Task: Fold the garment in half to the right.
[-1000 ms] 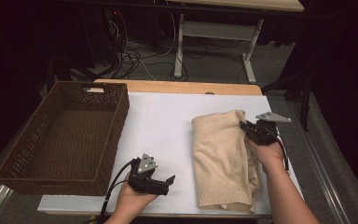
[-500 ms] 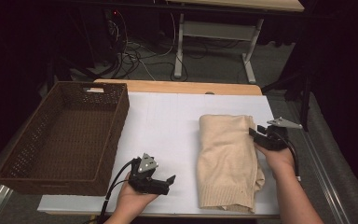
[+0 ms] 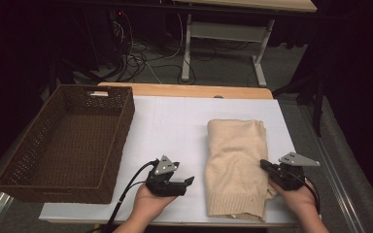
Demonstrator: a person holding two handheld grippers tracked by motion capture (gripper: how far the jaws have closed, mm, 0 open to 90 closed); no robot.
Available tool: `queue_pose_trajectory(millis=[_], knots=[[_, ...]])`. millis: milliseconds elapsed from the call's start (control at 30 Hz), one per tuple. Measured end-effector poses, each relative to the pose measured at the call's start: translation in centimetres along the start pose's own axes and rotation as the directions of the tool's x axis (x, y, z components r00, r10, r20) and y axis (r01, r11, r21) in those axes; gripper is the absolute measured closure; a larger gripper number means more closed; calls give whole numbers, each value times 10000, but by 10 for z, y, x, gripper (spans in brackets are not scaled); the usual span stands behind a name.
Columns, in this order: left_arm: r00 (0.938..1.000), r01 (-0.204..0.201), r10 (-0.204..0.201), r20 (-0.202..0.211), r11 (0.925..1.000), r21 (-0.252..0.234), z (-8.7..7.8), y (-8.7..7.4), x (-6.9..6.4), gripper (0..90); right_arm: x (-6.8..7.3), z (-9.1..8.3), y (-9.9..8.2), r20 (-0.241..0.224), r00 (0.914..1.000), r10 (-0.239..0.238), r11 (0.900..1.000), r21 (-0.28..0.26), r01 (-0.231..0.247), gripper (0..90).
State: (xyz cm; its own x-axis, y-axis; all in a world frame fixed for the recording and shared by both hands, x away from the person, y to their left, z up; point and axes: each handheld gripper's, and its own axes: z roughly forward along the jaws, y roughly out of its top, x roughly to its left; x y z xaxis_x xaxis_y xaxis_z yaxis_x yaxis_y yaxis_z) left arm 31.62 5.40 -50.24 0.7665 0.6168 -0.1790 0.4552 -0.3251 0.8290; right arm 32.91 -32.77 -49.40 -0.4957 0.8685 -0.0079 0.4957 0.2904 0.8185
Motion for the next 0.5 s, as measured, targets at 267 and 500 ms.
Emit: queue_pose_trajectory(millis=[267,500], knots=[[9962,-50,-21,869,9967,816,31,3,-33,259,-1,-26,-11,356,9993,69,9991,-425,-54,809],[9988,-167,108,482,9922,1238,35,3,-44,150,30,-43,-25,370,9993,-80,9999,-133,85,629]])
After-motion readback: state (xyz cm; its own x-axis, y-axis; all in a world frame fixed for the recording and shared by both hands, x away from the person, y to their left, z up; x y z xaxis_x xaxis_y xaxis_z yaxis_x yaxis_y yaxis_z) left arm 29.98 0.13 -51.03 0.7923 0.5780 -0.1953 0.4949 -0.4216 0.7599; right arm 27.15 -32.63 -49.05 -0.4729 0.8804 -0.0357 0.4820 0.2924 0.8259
